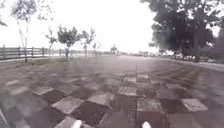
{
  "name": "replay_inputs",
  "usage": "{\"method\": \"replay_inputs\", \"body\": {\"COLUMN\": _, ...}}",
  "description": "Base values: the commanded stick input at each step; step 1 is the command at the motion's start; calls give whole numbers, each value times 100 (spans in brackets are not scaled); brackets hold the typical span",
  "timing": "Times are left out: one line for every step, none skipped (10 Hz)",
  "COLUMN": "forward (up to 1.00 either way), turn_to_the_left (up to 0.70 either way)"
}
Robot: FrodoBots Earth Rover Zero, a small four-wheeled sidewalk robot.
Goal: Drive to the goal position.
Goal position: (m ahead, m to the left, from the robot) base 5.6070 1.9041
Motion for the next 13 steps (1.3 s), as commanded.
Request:
{"method": "replay_inputs", "body": {"forward": 85, "turn_to_the_left": 0}}
{"method": "replay_inputs", "body": {"forward": 85, "turn_to_the_left": 0}}
{"method": "replay_inputs", "body": {"forward": 85, "turn_to_the_left": 0}}
{"method": "replay_inputs", "body": {"forward": 85, "turn_to_the_left": 0}}
{"method": "replay_inputs", "body": {"forward": 85, "turn_to_the_left": 0}}
{"method": "replay_inputs", "body": {"forward": 85, "turn_to_the_left": 0}}
{"method": "replay_inputs", "body": {"forward": 85, "turn_to_the_left": 0}}
{"method": "replay_inputs", "body": {"forward": 85, "turn_to_the_left": 0}}
{"method": "replay_inputs", "body": {"forward": 85, "turn_to_the_left": 0}}
{"method": "replay_inputs", "body": {"forward": 85, "turn_to_the_left": 0}}
{"method": "replay_inputs", "body": {"forward": 85, "turn_to_the_left": 0}}
{"method": "replay_inputs", "body": {"forward": 85, "turn_to_the_left": 0}}
{"method": "replay_inputs", "body": {"forward": 85, "turn_to_the_left": 0}}
